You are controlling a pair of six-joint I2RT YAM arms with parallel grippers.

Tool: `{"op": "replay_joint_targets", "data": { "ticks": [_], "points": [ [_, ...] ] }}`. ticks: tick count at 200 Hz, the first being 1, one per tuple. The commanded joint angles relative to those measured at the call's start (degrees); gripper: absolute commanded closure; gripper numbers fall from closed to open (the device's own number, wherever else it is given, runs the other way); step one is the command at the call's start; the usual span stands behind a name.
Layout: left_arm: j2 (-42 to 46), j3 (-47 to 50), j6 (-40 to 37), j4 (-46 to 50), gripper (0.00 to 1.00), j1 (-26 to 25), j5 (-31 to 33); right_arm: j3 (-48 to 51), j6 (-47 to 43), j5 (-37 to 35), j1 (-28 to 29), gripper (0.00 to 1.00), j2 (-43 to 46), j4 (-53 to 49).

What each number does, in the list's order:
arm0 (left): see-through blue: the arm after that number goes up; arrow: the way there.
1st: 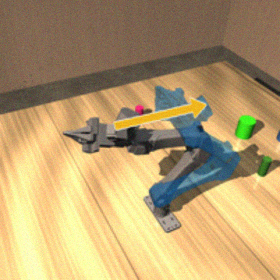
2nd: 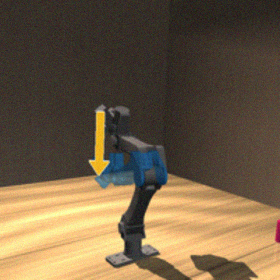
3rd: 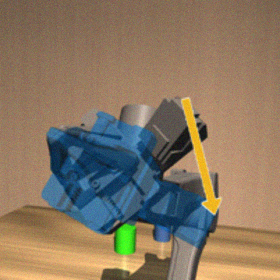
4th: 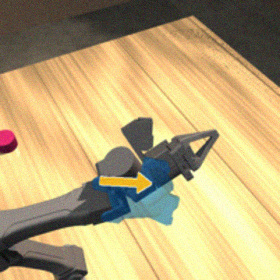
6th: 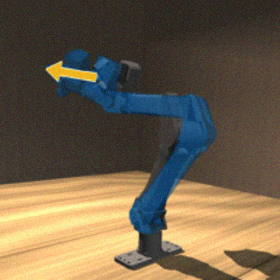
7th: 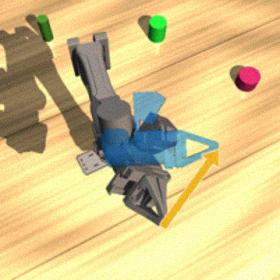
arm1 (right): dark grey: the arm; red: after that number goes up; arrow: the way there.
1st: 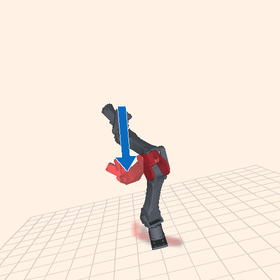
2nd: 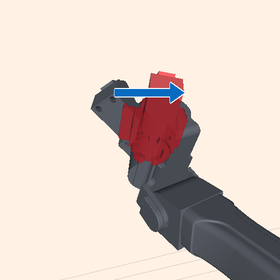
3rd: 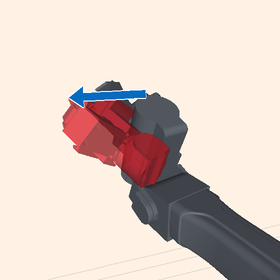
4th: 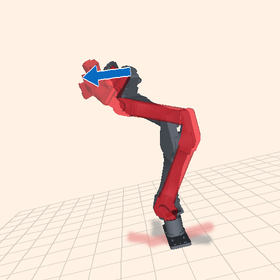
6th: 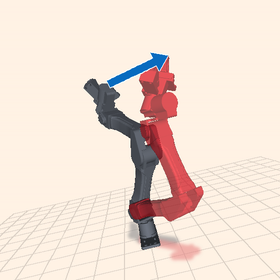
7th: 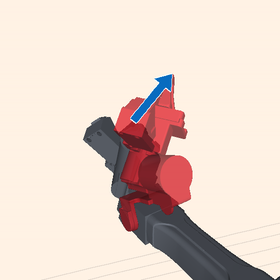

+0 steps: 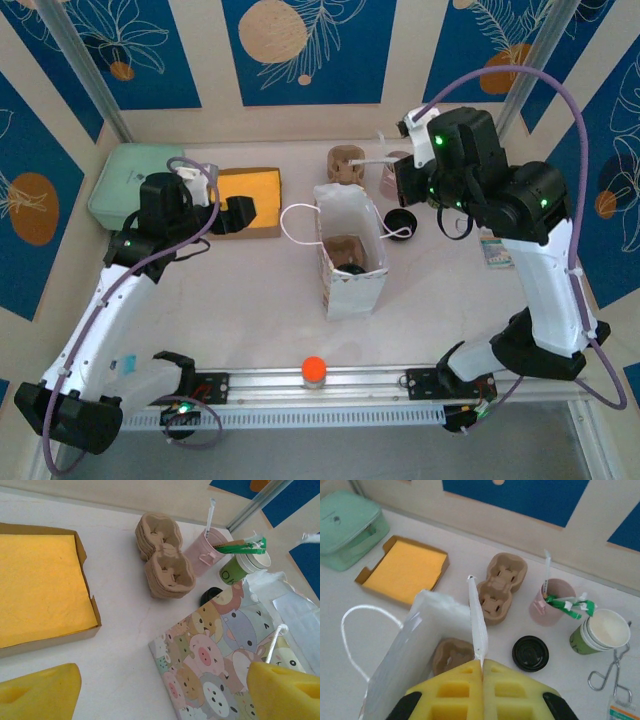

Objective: Pack the takeout coffee

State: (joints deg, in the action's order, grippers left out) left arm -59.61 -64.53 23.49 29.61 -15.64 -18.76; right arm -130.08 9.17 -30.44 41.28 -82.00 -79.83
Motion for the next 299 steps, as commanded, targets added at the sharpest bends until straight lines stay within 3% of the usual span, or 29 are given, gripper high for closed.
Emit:
{"op": "replay_joint_targets", "data": {
  "ticks": [1, 66, 133, 190, 265, 285, 299],
  "points": [
    [1.28, 0.64, -1.68, 0.37, 0.14, 0.58, 0.71, 1.47, 1.00, -0.23, 3.04, 1.00, 1.63, -3.23],
    [1.31, 1.09, -1.25, -0.08, 0.14, 0.55, 0.22, 5.30, 2.05, -3.04, 8.40, 1.00, 0.61, -6.30],
    [1.17, 1.30, -1.16, -0.16, 0.14, 0.59, -0.20, 10.41, 0.66, -0.24, 8.82, 1.00, -1.35, -3.05],
    [1.33, 1.72, -0.85, -0.17, 0.14, 0.61, -0.83, 12.96, -0.90, 10.25, 4.12, 1.00, -5.58, 0.23],
    [1.78, 1.98, -0.99, -0.16, 0.14, 0.60, -0.71, 16.29, -1.53, 18.57, -1.78, 1.00, -9.59, 5.13],
    [1.87, 1.79, -1.05, -0.01, 0.14, 0.58, -0.70, 15.97, -0.83, 19.05, -3.62, 0.94, -11.43, 5.41],
    [1.96, 1.69, -1.22, 0.19, 0.14, 0.61, -0.58, 14.57, -0.11, 15.38, -3.52, 0.87, -12.95, 4.51]
  ]
}}
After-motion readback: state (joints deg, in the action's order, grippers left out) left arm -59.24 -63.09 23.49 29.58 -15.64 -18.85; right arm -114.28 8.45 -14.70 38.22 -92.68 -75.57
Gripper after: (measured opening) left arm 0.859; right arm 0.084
